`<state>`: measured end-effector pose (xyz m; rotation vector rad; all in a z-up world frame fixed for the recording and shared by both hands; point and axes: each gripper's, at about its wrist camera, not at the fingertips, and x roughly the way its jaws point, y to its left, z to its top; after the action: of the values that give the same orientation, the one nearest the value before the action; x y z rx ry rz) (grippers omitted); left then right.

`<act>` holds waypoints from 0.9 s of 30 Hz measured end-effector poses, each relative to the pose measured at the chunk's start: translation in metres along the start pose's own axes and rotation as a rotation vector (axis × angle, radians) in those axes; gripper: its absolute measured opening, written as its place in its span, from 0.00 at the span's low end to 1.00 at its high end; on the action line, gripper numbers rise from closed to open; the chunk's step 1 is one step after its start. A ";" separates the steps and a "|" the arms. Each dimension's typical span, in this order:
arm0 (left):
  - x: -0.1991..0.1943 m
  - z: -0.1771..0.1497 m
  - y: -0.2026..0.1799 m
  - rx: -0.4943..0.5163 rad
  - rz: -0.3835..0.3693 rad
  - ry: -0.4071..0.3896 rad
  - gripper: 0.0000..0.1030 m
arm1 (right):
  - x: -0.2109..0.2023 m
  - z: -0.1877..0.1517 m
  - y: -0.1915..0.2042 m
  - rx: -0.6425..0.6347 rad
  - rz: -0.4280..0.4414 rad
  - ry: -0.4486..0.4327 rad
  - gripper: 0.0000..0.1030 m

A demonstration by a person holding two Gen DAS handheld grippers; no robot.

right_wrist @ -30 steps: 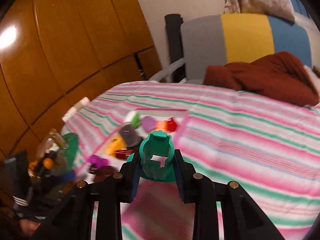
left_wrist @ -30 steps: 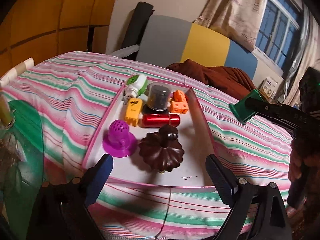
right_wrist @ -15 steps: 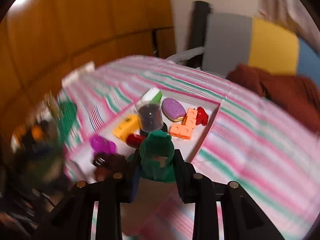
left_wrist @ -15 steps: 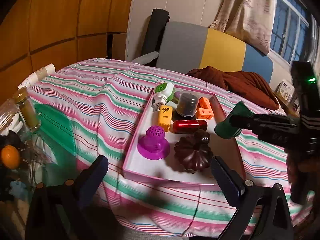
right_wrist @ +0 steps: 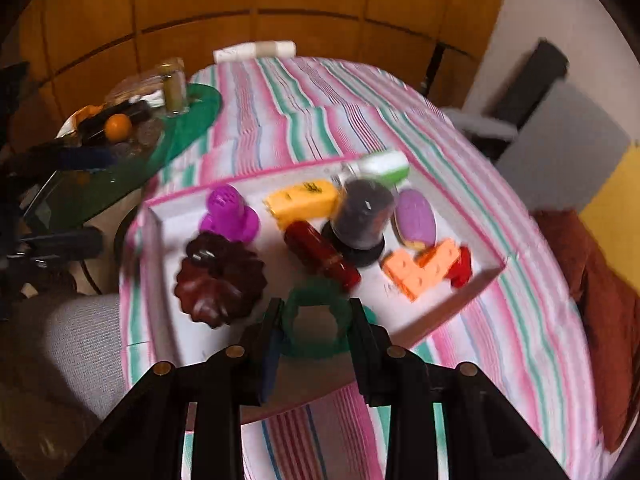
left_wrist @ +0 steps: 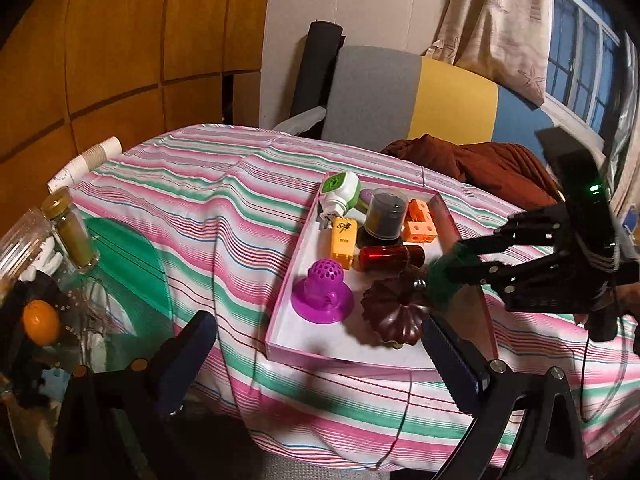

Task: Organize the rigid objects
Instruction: 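Carry the teal spool into the tray and open the right gripper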

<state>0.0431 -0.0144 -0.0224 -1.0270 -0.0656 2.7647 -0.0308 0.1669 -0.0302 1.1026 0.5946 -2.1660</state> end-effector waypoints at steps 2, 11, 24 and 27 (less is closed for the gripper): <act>0.000 0.000 0.001 0.000 0.018 0.003 1.00 | 0.005 -0.004 -0.004 0.041 -0.009 0.020 0.35; 0.004 0.002 0.001 -0.019 0.066 0.027 1.00 | -0.030 -0.014 0.007 0.307 -0.179 -0.058 0.50; -0.016 0.013 -0.004 0.034 0.169 -0.035 1.00 | -0.059 -0.009 0.032 0.670 -0.292 -0.022 0.52; -0.019 0.013 -0.003 0.037 0.201 -0.043 1.00 | -0.062 -0.011 0.031 0.698 -0.309 -0.017 0.52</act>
<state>0.0491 -0.0144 0.0006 -1.0156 0.0871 2.9553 0.0255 0.1723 0.0122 1.4030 -0.0317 -2.7498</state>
